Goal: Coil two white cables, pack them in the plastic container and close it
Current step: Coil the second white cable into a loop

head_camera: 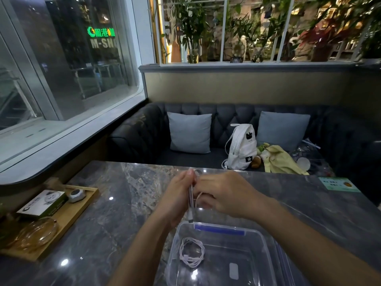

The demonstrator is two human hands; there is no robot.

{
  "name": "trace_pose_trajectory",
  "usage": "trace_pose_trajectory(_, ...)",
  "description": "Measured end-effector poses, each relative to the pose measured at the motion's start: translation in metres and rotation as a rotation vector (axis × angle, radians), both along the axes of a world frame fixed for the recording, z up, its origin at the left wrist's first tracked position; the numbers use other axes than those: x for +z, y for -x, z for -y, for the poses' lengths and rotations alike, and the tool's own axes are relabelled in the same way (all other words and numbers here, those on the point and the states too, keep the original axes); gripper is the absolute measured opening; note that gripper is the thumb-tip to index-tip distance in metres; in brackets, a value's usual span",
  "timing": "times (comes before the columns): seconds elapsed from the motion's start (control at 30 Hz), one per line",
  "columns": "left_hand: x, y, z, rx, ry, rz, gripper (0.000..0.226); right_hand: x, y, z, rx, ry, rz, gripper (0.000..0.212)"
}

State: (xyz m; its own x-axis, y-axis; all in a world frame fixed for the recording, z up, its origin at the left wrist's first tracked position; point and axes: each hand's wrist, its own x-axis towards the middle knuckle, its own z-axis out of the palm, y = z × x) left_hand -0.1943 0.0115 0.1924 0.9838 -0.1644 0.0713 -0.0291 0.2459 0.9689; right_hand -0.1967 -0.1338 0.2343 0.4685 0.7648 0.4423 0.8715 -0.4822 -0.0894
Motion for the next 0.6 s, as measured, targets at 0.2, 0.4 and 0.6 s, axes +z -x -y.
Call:
trace_pose_trajectory(0.2,0.003,0.01,-0.001,-0.044,-0.166,-0.016,0.04,0.013,-0.009,0.011,-0.086,-0.157,-0.067,0.016)
trace_pose_trajectory(0.4,0.007,0.014,0.001,-0.084,-0.252,-0.081,0.046,0.005,-0.02,0.021,-0.11,-0.051,-0.028,0.019)
trace_pose_trajectory(0.6,0.007,0.015,-0.006,-0.129,-0.075,-0.204,0.046,-0.009,-0.018,0.026,-0.14,-0.348,-0.277,0.01)
